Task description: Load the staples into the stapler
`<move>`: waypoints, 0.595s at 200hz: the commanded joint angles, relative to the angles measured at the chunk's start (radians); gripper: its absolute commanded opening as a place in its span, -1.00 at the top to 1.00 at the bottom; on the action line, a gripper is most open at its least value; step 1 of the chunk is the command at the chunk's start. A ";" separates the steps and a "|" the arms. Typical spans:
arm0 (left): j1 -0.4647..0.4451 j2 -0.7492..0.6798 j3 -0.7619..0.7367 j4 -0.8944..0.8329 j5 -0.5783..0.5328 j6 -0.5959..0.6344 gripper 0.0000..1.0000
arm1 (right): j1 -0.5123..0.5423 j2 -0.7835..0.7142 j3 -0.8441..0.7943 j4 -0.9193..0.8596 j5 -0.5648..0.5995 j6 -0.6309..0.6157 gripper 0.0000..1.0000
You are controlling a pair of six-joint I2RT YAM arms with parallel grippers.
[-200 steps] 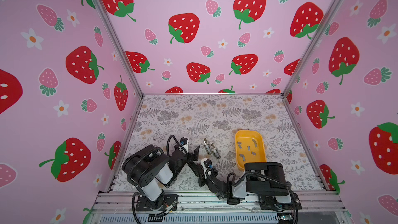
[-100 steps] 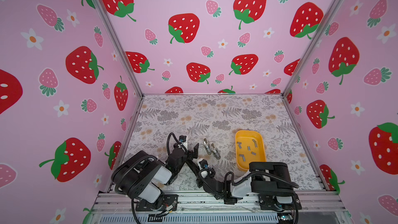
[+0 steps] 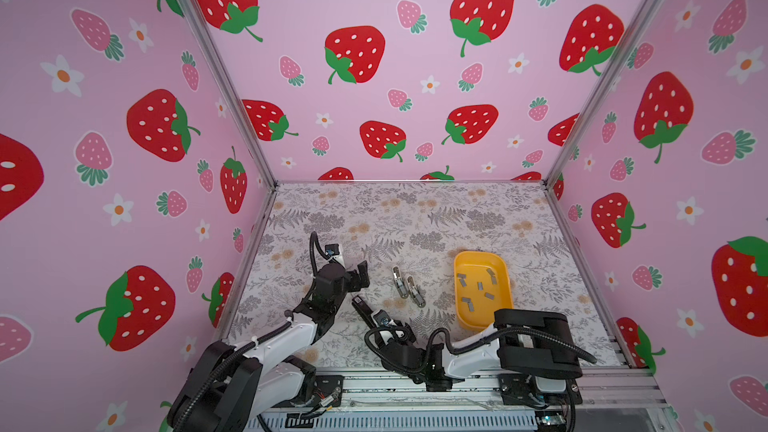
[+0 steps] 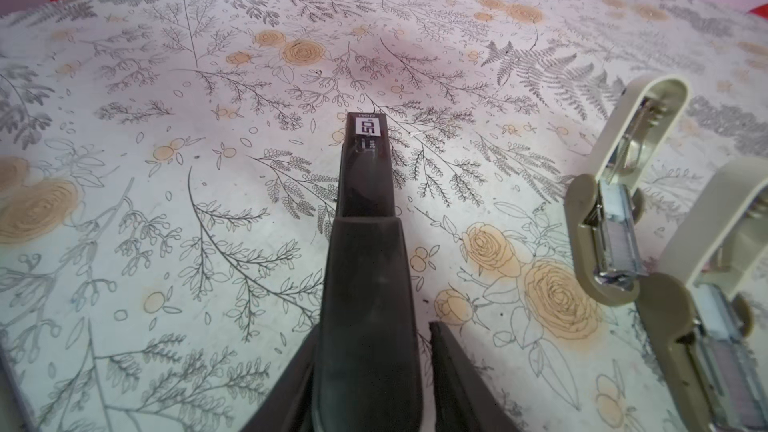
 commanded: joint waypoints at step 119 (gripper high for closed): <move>0.100 -0.043 0.253 -0.340 -0.009 -0.119 -0.98 | -0.126 0.287 0.372 -0.158 0.006 0.034 0.38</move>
